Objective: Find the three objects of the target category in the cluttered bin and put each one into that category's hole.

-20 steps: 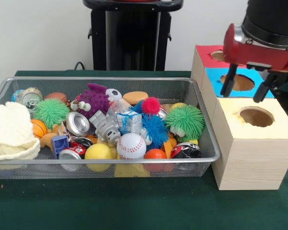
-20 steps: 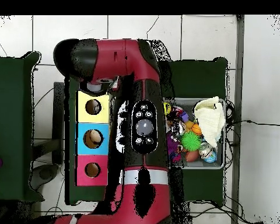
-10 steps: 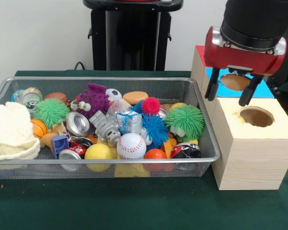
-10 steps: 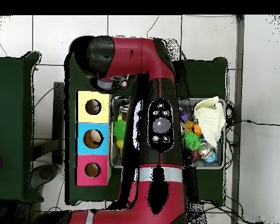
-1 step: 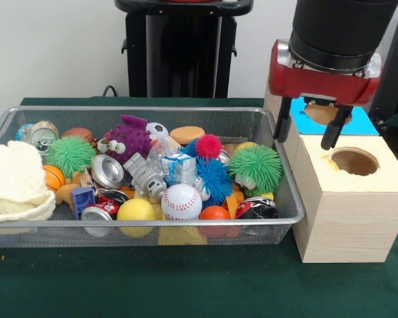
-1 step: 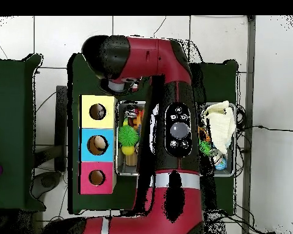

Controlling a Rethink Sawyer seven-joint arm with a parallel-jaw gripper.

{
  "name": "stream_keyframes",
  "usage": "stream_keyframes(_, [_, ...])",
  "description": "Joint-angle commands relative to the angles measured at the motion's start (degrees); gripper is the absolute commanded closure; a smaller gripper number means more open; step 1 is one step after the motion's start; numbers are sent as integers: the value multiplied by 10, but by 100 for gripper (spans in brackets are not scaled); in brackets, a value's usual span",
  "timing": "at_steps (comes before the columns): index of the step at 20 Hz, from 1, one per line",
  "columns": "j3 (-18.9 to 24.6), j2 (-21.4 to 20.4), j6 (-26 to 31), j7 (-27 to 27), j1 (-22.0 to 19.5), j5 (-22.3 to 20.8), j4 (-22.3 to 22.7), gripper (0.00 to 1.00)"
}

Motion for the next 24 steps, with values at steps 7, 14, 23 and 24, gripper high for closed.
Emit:
stream_keyframes(7, [66,-21,67,-194,-42,-35,37,0])
stream_keyframes(14, [66,-85,63,-185,-54,-25,103,0])
stream_keyframes(23, [85,-180,-27,-231,-105,-12,254,0])
stream_keyframes(24, [91,-188,-36,-243,-116,-12,267,0])
